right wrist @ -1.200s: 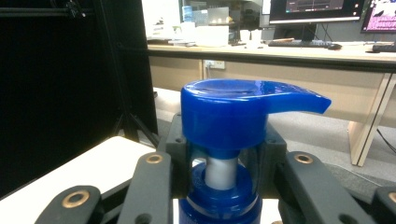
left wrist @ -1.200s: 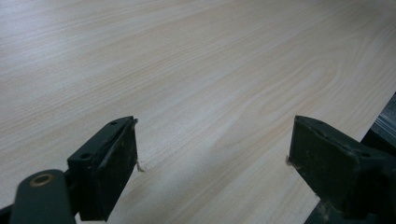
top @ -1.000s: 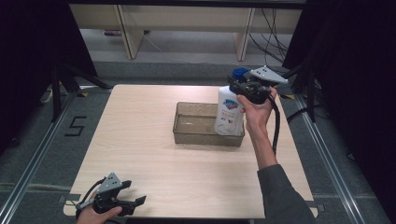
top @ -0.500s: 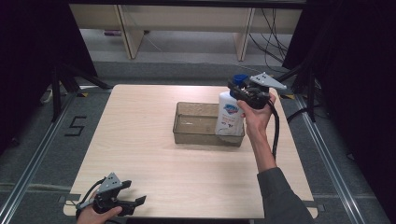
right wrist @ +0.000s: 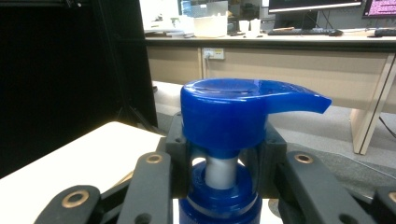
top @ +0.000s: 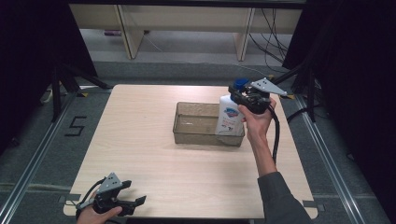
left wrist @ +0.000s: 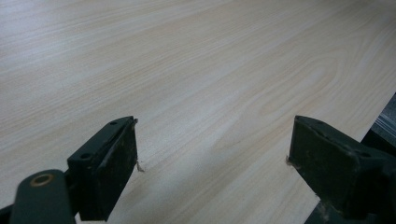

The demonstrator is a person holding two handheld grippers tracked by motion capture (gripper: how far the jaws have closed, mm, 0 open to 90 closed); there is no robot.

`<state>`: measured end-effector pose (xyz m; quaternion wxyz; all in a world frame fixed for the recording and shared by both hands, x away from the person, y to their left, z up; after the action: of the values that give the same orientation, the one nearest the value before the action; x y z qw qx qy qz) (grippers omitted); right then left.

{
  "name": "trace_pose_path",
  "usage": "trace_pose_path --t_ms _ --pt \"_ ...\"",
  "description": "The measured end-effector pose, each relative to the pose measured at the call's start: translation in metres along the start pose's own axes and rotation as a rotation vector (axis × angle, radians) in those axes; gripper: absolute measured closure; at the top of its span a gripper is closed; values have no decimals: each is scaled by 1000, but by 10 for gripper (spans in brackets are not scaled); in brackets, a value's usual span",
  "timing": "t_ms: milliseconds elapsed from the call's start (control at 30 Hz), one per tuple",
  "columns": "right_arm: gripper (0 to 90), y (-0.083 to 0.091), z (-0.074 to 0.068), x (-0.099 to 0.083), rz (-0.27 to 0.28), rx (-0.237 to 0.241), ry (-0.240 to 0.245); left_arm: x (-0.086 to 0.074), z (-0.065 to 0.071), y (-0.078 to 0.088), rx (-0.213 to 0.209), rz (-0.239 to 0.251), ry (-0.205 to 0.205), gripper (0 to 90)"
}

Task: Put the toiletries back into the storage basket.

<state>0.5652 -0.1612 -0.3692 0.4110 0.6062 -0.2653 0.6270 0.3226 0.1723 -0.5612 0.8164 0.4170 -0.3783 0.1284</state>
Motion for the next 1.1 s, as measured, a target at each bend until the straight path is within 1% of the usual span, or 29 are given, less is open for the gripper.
trace_pose_path --t_ms 67,167,200,233,267,333,367,433,467,533,567,633,667,700,767,800,867,900,933,967,1000,1033,1067,1100 --pt "658 3 1 -1 5 0 9 0 0 0 6 4 2 148" --pt "657 5 -1 -2 11 2 4 -1 0 0 8 6 -1 148" --pt "657 6 -1 -2 12 2 20 -1 -1 0 7 -4 -2 148" --pt "657 7 -2 -2 17 5 23 -1 -1 1 7 -13 -4 148" --pt "656 7 -4 -2 15 6 29 0 -1 0 8 0 1 148" --pt "656 6 -5 -1 22 7 29 0 -1 0 6 -3 0 148" --pt "656 6 -4 -1 16 -3 29 0 -1 0 6 -5 -2 148" --pt "656 6 -5 -1 21 3 27 -1 -1 1 5 -7 -2 148" --pt "656 6 -4 -1 21 2 24 0 -1 0 7 1 0 148" --pt "656 6 -4 -1 22 0 27 0 -1 0 9 0 -3 148" --pt "655 8 -5 -2 13 -2 18 -1 -1 1 7 -11 -6 148" --pt "655 8 -5 -2 10 -4 15 -1 -1 1 8 -10 -6 148" --pt "654 10 -8 -2 13 -7 38 -1 -1 1 8 -10 -5 148" --pt "654 10 -8 -2 13 -7 38 -1 -1 1 8 -10 -5 148" --pt "652 11 -12 -2 18 -2 44 -1 -1 0 9 -10 -5 148" --pt "652 12 -13 -3 18 -6 51 0 -1 0 12 0 -3 148" --pt "652 12 -13 -2 27 -8 51 0 -1 0 12 1 -3 148" --pt "650 12 -13 -2 27 -4 57 -1 -1 0 10 -10 -6 148" --pt "647 13 -13 -3 22 -8 51 -1 -1 1 12 -9 -5 148" --pt "613 13 -13 -3 19 -9 49 0 -1 0 13 0 -3 148" --pt "552 14 -14 -3 10 -14 32 0 -1 0 13 5 -2 148" --pt "546 15 -12 -4 -13 -26 25 -1 -1 0 9 -5 -4 148" --pt "564 16 -13 -3 -8 -10 38 -1 -1 -1 7 -2 -2 148" --pt "565 16 -12 -3 -13 -9 49 -1 -1 -1 7 -2 -3 147"
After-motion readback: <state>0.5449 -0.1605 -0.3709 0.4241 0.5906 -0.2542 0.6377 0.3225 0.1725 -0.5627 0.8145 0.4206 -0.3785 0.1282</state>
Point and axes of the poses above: each handheld gripper's, and its own axes: y roughly backward along the jaws, x roughly out of its top, z roughly to its right, the point moved 9 cm from there along -y, roughly forward along the jaws, and after that the axes turned 12 degrees about y, right-handed, at the moved point
